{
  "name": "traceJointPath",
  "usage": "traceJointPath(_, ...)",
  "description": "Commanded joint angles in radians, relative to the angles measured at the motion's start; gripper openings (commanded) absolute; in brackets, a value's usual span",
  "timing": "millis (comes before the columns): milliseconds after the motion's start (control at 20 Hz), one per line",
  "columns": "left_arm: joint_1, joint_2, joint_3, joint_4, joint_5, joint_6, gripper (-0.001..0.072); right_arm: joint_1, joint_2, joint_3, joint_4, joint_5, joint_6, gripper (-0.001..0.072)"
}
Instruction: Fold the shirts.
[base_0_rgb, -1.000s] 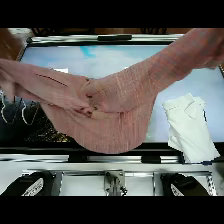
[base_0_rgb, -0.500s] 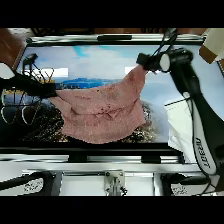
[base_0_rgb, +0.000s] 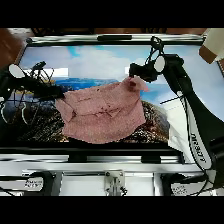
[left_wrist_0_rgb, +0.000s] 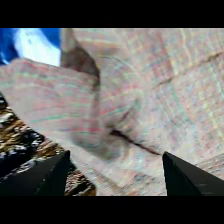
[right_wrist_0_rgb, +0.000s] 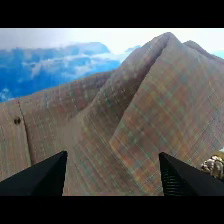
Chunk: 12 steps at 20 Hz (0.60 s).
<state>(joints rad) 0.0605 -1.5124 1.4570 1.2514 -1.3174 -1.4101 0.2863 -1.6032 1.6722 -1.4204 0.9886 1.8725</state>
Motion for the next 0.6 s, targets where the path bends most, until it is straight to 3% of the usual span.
traceJointPath(0, 0.052, -0.002, 0.097, 0.099, -0.162, -0.019, 0.0715, -0.011, 0.101, 0.0, -0.104, 0.214, -0.103, 0.0672)
traceJointPath(100, 0.089, 0.027, 0.071, 0.11, -0.243, -0.088, 0.0707, -0.029, 0.156, 0.0, -0.192, 0.435, -0.133, 0.0638)
traceJointPath(200, 0.089, 0.085, -0.048, 0.11, -0.268, -0.117, 0.0641, -0.045, 0.211, -0.043, -0.193, 0.572, -0.15, 0.0638)
traceJointPath(350, 0.054, 0.231, -0.372, 0.075, -0.195, -0.082, 0.065, -0.048, 0.324, -0.248, -0.15, 0.557, -0.117, 0.0638)
traceJointPath(550, 0.045, 0.335, -0.708, -0.048, 0.034, -0.011, 0.065, -0.048, 0.369, -0.472, 0.019, 0.444, -0.103, 0.0638)
